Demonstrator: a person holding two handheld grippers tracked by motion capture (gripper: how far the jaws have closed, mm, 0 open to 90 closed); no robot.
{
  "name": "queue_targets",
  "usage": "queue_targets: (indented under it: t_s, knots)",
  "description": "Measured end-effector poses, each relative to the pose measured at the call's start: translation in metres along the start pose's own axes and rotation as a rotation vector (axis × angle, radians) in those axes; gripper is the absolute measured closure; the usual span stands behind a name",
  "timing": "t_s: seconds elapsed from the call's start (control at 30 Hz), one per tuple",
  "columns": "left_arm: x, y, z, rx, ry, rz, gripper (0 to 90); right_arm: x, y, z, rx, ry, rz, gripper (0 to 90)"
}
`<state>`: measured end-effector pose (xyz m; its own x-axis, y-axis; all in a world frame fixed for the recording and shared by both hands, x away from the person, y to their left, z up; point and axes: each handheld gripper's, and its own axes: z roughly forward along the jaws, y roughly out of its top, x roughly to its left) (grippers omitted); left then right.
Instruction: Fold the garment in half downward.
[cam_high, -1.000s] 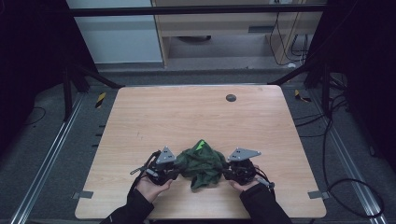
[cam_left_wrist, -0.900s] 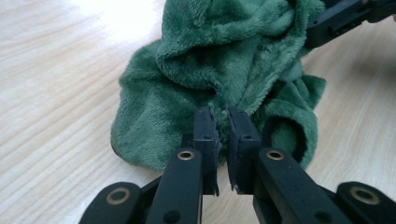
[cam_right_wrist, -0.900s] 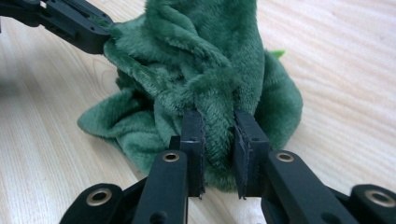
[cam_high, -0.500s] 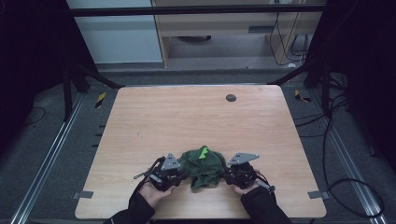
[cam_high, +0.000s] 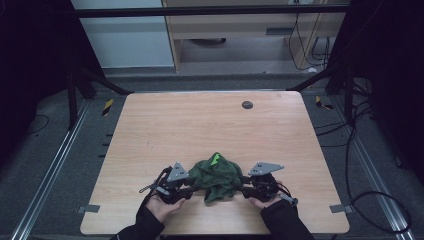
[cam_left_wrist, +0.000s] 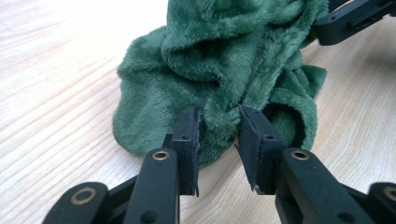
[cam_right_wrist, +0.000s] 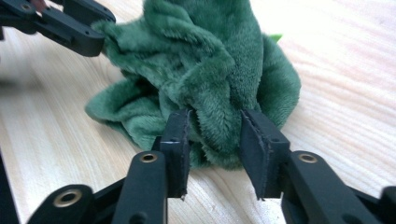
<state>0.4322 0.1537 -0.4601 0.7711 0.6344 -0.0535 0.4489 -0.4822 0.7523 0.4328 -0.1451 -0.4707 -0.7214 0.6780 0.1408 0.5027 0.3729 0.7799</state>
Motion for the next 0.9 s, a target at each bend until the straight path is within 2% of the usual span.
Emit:
queue_targets:
  t_s: [0.17, 0.33, 0.43, 0.6, 0.77, 0.9]
  knots:
    - [0.003, 0.001, -0.007, -0.016, 0.012, -0.008, 67.0, -0.002, 0.007, -0.01, -0.048, 0.009, 0.019, 58.3]
    - [0.01, 0.003, -0.014, -0.031, 0.036, -0.016, 67.0, -0.004, 0.017, -0.016, -0.093, -0.001, 0.016, 58.9]
    - [0.016, 0.003, -0.018, -0.034, 0.055, -0.035, 67.3, -0.004, 0.025, -0.015, -0.116, -0.004, 0.016, 60.2]
    - [0.029, -0.004, -0.025, -0.03, 0.101, -0.069, 68.5, -0.007, 0.041, -0.004, -0.137, -0.005, 0.024, 61.9]
    - [0.037, -0.011, -0.028, -0.017, 0.124, -0.097, 68.8, -0.011, 0.056, 0.013, -0.151, 0.003, 0.035, 61.0]
    - [0.039, -0.011, -0.028, -0.018, 0.128, -0.107, 68.9, -0.012, 0.061, 0.027, -0.133, 0.004, 0.036, 61.4]
